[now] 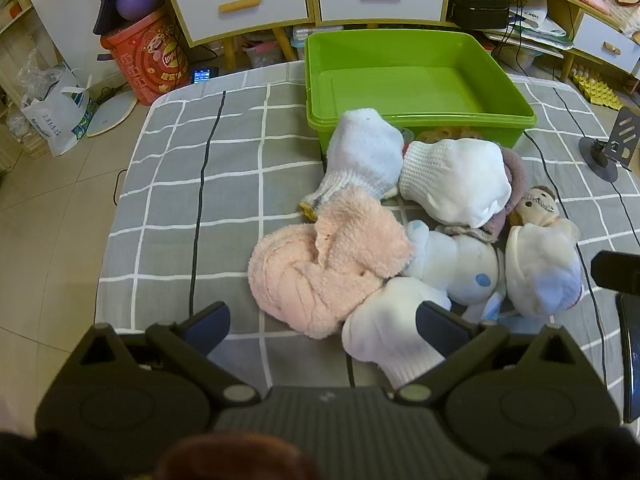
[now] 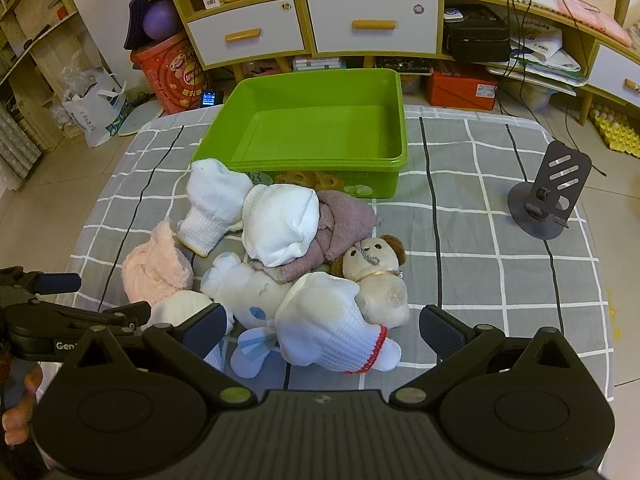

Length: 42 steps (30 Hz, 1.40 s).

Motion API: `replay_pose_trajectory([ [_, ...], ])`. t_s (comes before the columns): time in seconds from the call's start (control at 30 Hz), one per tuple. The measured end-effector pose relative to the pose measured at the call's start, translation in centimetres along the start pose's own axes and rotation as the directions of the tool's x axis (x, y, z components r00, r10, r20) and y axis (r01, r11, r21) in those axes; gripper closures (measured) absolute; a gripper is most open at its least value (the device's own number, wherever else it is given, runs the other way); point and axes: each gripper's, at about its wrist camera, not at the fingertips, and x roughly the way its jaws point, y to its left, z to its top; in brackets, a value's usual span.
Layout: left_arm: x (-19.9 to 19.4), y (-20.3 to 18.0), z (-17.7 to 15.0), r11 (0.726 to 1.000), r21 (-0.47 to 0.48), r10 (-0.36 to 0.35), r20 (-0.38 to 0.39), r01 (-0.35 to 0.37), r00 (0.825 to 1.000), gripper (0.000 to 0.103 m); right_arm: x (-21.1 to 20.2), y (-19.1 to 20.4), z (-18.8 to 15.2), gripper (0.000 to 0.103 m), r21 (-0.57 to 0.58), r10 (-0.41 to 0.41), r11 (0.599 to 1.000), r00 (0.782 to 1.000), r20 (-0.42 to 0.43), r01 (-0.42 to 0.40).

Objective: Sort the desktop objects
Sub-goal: 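Reach both grippers toward the white gloves on the pile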

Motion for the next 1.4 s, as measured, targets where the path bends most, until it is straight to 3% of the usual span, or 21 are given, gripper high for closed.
replay_pose_trajectory([
  [0.63, 1.2, 0.3, 0.5, 1.000, -0.017, -0.014, 0.000, 0.014, 1.000, 0.000, 1.7, -0.4, 0.3, 0.000, 0.002, 0.003, 1.000, 1.000, -0.029, -0.003],
  [1.13, 3.8, -0.2, 1.5, 0.999, 0.020, -0.033, 0.108, 0.031, 0.994, 0.000, 5.8, -2.0, 1.0, 0.000, 0.049, 0.008, 0.999, 0.999, -0.050, -0.005],
  [1.4, 5.6, 0.5, 3.2, 0.999, -0.022, -0.037, 0.202, 0.042, 0.979, 0.001, 8.2, -2.0, 2.2, 0.000, 0.065, 0.041, 0.997, 0.999, -0.035, -0.039],
])
